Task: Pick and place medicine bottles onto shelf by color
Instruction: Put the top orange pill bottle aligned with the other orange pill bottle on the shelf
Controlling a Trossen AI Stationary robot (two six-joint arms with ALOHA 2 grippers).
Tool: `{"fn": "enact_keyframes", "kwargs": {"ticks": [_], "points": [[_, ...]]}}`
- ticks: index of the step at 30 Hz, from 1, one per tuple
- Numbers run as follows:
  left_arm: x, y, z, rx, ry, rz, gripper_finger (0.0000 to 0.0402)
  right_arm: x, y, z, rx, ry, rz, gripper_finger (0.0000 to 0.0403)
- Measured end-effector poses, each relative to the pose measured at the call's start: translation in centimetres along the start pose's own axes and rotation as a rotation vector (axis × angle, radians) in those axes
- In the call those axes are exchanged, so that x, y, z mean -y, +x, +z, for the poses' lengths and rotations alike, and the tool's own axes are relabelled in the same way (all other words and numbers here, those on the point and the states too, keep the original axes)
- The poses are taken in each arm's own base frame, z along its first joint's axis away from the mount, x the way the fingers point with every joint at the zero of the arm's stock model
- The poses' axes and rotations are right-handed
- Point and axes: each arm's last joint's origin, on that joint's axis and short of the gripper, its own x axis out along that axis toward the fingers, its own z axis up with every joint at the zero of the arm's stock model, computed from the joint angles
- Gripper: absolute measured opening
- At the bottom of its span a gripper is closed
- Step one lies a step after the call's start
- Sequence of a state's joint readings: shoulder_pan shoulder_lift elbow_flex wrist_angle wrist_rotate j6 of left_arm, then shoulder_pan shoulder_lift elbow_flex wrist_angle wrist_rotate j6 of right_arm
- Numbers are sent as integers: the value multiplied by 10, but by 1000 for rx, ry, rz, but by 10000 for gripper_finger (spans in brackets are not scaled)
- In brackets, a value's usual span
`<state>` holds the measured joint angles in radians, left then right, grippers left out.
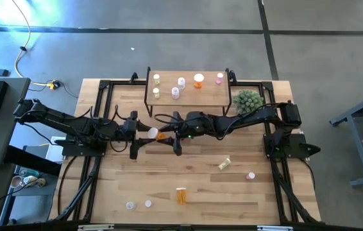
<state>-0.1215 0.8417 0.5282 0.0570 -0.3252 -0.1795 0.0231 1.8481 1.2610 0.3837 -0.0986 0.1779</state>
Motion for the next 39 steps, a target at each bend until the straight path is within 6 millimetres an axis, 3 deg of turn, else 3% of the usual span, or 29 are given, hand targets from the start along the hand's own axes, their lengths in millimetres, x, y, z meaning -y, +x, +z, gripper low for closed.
{"fn": "enact_keyframes", "kwargs": {"ticks": [9, 18, 39], "points": [[0, 0, 2, 20, -8, 1, 188, 0, 2, -2, 3, 7, 0, 213], [-1, 2, 1, 17, -9, 24, 188, 3, 1, -1, 2, 2, -5, 172], [2, 5, 2, 24, 40, -20, 189, 2, 1, -2, -7, 10, -1, 170]]}}
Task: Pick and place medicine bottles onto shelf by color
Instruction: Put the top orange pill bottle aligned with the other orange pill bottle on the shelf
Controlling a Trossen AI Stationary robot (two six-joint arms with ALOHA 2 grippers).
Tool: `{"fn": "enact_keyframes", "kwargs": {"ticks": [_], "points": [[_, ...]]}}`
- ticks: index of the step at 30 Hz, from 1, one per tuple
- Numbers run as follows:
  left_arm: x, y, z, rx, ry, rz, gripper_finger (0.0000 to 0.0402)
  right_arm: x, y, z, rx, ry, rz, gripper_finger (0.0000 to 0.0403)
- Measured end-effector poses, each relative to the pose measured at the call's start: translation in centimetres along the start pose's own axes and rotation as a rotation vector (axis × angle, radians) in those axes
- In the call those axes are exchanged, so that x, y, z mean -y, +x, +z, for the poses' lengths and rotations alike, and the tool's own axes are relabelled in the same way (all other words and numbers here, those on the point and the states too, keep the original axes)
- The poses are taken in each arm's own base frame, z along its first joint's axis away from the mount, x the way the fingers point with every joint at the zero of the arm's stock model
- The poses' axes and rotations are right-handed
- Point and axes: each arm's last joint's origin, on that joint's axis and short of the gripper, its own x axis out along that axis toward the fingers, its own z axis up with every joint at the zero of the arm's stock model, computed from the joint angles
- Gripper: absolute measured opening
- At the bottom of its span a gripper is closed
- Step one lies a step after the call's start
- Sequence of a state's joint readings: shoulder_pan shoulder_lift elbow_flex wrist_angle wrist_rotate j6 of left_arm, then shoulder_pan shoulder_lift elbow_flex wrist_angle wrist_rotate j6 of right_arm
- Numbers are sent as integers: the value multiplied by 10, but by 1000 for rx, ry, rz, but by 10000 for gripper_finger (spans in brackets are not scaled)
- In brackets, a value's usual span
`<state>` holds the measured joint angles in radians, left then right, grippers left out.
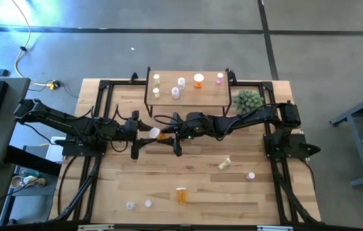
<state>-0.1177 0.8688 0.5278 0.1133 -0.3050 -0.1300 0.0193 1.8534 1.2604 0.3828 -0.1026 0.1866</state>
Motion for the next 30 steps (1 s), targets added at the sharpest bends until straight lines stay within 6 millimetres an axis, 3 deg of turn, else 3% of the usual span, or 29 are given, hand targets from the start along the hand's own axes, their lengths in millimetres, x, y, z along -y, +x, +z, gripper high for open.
{"fn": "enact_keyframes", "kwargs": {"ticks": [5, 15, 30], "points": [[0, 0, 0, -3, 4, -7, 201, 0, 0, 0, 0, -2, 0, 170], [0, 0, -2, -19, 9, -5, 286, 1, 0, 1, 3, -1, -30, 170], [1, 0, 0, 3, 2, -16, 291, -3, -24, 24, -5, -37, -86, 170]]}}
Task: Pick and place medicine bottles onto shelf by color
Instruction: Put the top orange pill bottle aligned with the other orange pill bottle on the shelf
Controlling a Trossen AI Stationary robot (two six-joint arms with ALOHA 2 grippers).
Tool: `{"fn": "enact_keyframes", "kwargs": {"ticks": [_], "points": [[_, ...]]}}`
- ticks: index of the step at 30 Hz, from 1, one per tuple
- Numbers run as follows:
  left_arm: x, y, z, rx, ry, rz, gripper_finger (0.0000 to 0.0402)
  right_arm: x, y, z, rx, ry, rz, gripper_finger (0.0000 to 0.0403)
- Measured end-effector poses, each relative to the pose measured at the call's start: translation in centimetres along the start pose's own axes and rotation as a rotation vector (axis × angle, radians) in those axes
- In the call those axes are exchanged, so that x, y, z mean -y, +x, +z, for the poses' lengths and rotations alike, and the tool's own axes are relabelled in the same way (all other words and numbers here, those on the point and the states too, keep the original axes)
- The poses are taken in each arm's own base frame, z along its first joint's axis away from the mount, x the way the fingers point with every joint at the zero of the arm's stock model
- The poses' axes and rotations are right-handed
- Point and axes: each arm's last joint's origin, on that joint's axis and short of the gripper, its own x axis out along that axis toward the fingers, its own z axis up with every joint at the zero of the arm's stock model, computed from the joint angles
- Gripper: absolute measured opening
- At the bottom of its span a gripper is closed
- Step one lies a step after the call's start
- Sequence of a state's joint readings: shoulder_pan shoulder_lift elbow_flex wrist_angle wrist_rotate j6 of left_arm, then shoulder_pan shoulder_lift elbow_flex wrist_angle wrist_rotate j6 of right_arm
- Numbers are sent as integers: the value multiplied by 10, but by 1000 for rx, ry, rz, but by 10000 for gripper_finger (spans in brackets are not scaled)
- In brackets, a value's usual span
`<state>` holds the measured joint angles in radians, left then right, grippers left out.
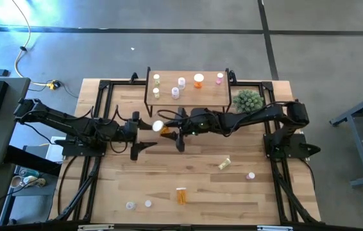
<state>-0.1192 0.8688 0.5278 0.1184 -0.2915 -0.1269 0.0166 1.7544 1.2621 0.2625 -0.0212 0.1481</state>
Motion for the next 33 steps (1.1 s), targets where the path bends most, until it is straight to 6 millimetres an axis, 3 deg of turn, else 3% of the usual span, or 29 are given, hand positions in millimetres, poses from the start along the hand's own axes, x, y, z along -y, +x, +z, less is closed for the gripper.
{"fn": "enact_keyframes", "kwargs": {"ticks": [8, 23, 28, 33], "points": [[0, 0, 0, 4, -1, 3, 290, -3, -19, 17, 12, -46, -47, 170], [0, 0, 0, 4, -1, 7, 291, -5, -95, 58, -38, -212, -250, 170], [0, 0, 0, 4, -1, 7, 291, -3, -113, 58, -118, -234, -304, 170], [0, 0, 0, 4, -1, 7, 291, -2, -112, 45, -237, -214, -310, 170]]}}
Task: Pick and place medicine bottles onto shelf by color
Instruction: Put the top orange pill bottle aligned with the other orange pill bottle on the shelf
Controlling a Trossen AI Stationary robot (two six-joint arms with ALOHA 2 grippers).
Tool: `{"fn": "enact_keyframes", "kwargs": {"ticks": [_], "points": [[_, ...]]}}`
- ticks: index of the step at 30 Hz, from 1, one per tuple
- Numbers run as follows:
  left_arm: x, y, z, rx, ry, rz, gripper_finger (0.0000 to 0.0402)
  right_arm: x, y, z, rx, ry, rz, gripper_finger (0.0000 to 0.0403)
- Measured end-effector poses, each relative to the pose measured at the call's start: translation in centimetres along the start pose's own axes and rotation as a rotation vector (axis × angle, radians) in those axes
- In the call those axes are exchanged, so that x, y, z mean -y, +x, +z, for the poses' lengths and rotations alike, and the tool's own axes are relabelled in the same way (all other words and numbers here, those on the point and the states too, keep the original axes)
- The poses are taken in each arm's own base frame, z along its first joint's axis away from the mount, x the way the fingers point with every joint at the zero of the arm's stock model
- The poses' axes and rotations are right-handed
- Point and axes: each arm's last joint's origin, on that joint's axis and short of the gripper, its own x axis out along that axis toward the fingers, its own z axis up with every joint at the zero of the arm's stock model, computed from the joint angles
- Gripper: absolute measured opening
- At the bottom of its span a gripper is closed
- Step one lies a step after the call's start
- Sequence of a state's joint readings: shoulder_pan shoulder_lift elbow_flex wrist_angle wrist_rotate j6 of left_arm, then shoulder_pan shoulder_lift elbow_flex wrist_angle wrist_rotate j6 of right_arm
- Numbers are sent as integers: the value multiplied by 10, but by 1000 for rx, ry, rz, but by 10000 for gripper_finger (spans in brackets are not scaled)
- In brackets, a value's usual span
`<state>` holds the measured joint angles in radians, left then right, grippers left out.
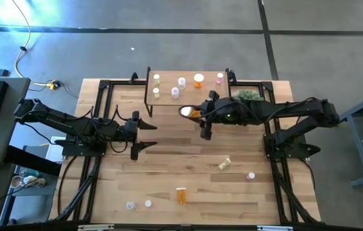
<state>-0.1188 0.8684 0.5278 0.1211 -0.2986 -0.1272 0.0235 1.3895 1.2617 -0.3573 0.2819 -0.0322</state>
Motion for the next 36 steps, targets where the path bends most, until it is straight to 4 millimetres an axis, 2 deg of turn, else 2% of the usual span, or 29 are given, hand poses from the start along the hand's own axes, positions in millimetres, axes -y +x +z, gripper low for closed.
{"fn": "enact_keyframes", "kwargs": {"ticks": [3, 8, 17, 25, 32, 36], "points": [[0, 0, 0, 0, 0, 0, 291, -3, 10, -13, -60, 6, 1, 170], [0, 0, 0, -1, 0, 1, 291, -6, 22, -55, -104, 63, -7, 170], [0, 0, 0, 2, -1, 5, 291, -9, 32, -100, 136, 175, -14, 170], [0, 0, 0, 3, -1, 4, 291, -7, 36, -124, 397, 285, -134, 170], [0, 0, 0, 3, -1, 4, 291, -9, 59, -133, 426, 316, -298, 170], [0, 0, 0, 4, -1, 4, 291, -9, 74, -137, 433, 320, -459, 170]]}}
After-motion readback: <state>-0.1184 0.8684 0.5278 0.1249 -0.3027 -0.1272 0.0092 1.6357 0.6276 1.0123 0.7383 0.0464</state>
